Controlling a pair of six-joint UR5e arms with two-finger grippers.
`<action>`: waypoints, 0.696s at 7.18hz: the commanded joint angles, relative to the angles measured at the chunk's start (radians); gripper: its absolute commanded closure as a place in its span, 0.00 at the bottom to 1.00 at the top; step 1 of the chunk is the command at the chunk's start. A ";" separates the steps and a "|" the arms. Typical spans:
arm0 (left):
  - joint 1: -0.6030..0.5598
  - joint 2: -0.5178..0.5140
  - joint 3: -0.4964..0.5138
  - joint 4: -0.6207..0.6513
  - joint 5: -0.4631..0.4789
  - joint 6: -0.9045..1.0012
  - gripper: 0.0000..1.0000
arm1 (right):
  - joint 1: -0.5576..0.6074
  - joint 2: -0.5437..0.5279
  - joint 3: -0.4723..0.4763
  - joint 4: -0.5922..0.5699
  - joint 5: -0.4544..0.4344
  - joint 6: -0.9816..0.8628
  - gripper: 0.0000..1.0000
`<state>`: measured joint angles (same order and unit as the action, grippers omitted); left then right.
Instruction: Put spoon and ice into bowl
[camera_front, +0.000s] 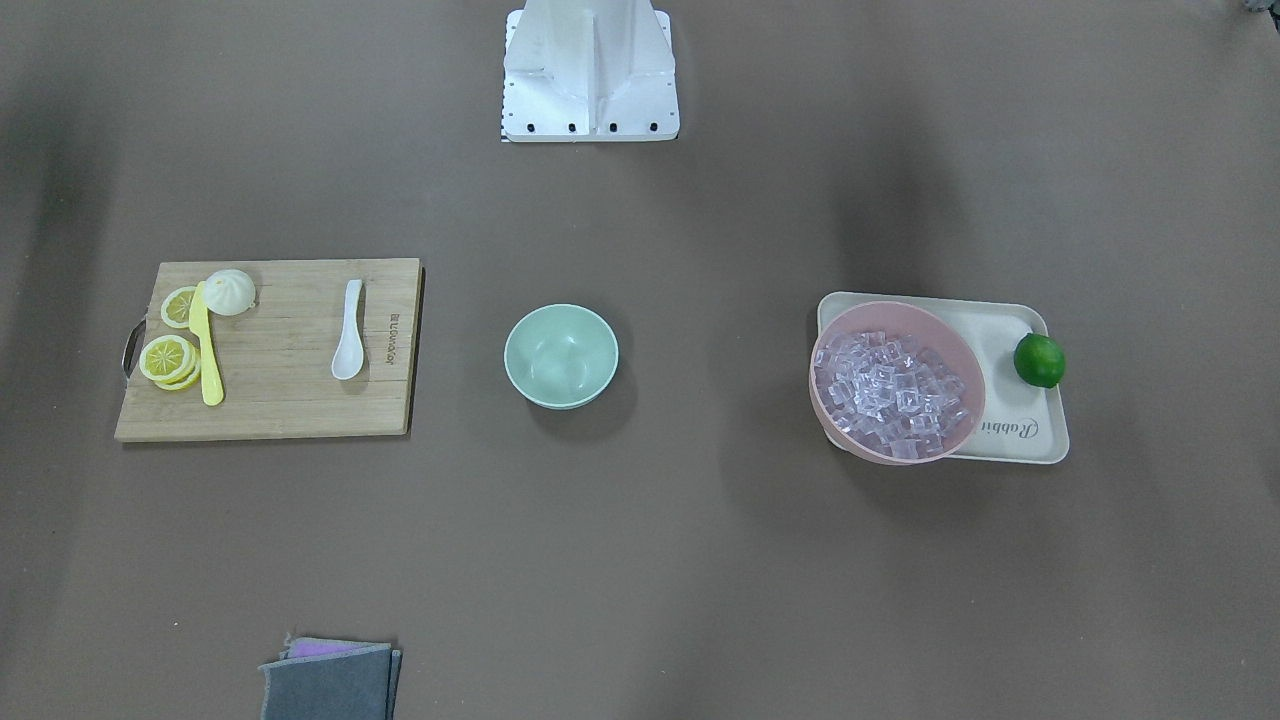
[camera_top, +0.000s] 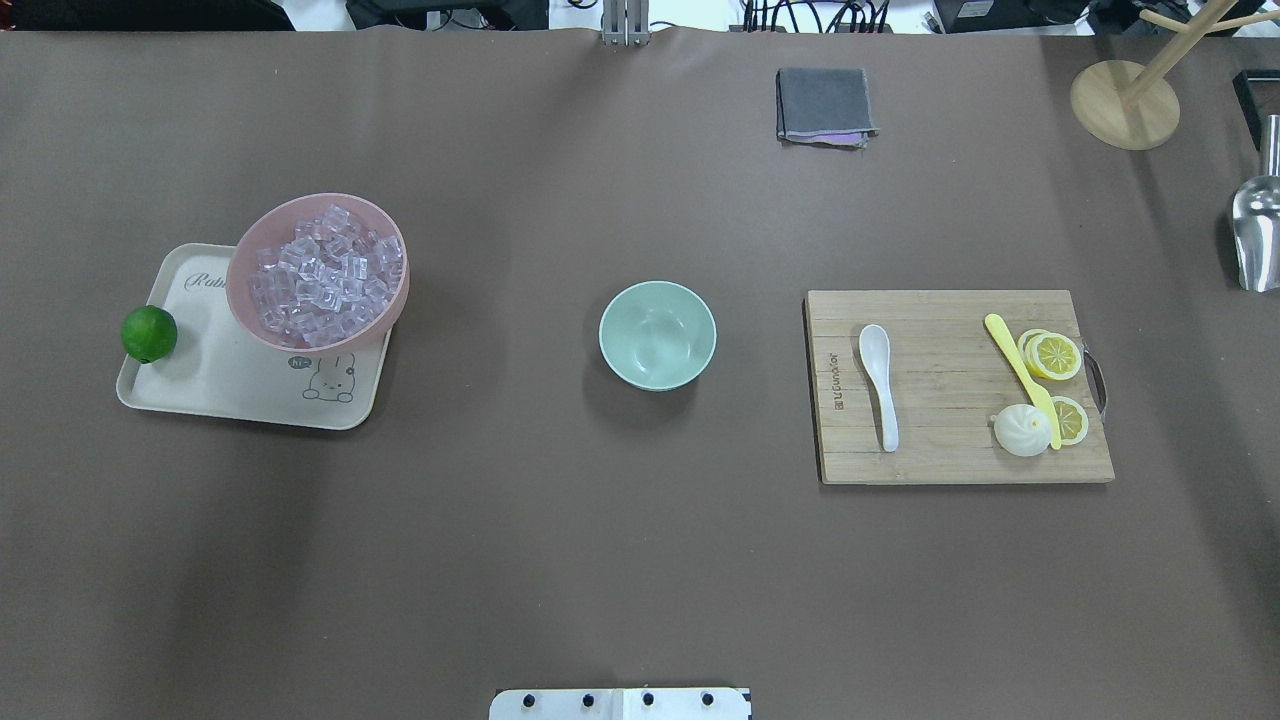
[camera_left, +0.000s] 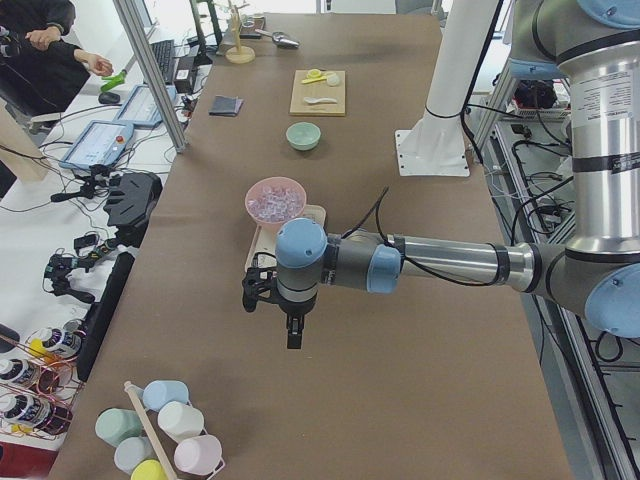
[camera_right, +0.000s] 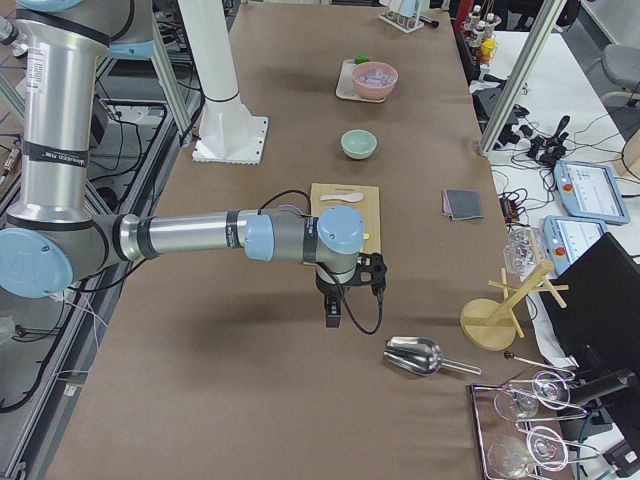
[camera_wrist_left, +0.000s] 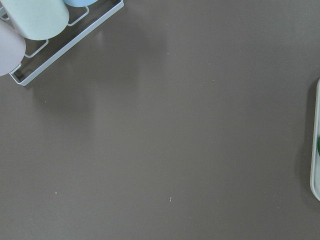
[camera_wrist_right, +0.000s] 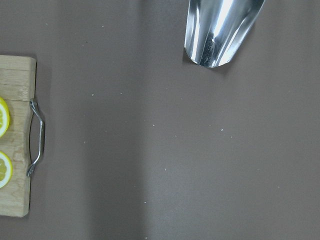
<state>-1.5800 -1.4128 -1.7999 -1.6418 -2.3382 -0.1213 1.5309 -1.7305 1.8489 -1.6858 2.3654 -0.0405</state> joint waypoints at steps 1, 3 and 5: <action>0.000 0.000 0.002 0.002 0.000 0.000 0.02 | 0.000 0.000 0.001 0.000 0.000 -0.001 0.00; 0.000 0.000 0.014 0.001 0.000 0.002 0.02 | 0.000 0.000 0.001 0.000 0.000 -0.001 0.00; -0.001 0.000 0.014 0.000 -0.001 0.002 0.02 | 0.000 0.000 0.001 0.000 0.000 -0.001 0.00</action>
<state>-1.5802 -1.4128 -1.7874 -1.6412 -2.3388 -0.1197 1.5309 -1.7303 1.8500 -1.6859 2.3654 -0.0414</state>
